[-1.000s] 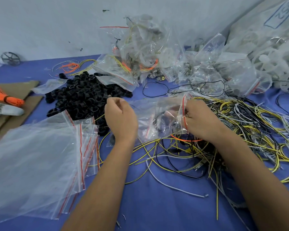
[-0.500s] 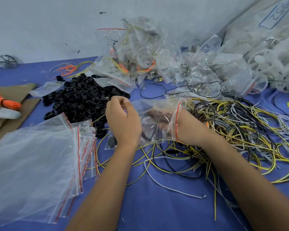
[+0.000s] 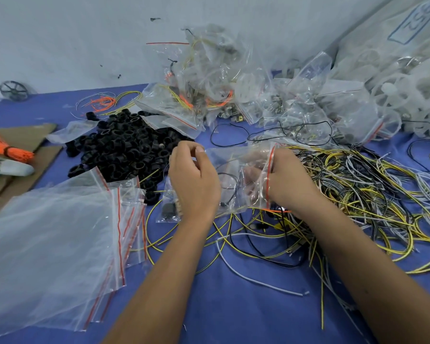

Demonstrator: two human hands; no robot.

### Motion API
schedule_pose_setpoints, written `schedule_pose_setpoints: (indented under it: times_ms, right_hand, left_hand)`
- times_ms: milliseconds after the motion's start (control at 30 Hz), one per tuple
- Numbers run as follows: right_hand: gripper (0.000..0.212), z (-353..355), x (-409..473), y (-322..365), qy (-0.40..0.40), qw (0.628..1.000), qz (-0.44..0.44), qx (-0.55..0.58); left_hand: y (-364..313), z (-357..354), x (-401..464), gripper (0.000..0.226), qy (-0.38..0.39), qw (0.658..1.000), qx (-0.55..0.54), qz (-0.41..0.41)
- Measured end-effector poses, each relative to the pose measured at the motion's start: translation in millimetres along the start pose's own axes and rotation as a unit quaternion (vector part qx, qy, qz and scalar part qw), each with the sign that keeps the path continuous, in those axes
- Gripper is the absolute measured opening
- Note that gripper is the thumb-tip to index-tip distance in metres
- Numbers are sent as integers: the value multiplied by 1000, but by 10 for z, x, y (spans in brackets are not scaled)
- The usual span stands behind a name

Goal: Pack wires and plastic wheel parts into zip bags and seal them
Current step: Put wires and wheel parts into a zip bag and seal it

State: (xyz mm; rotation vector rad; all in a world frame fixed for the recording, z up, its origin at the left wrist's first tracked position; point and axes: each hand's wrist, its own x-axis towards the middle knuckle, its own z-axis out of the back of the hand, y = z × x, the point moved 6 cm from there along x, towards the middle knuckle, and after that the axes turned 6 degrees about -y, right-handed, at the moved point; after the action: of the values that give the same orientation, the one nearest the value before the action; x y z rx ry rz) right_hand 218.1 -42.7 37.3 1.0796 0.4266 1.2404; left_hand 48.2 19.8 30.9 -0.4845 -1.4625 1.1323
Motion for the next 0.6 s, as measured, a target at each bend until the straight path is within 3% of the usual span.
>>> schedule_pose_setpoints:
  times_ms: [133,267,400,467,533,600]
  right_hand:
    - [39,-179,3,-55,42,989,1,-141]
    - [41,-278,-73,114,103,993,45,-26]
    - [12,-34,38,-45,-78,991,-3,-112]
    - [6,-25,67,-53,-101,976,6,-195]
    - [22,-154,43,49,-31,971,46,-231]
    - [35,-289,-16,153,67,975,93,-190]
  left_hand:
    - [5,-35,-26,17,19,1000,3,0]
    - [-38,-51,-46,16,22,999,12,-25]
    - [-77,-76,-69,15,31,999,0,-43]
    - [-110,-84,-94,15,46,997,-4,-55]
    - [-176,-100,-135,16,66,994,-3,-88]
    - [-262,-126,-194,17,86,987,2,-135]
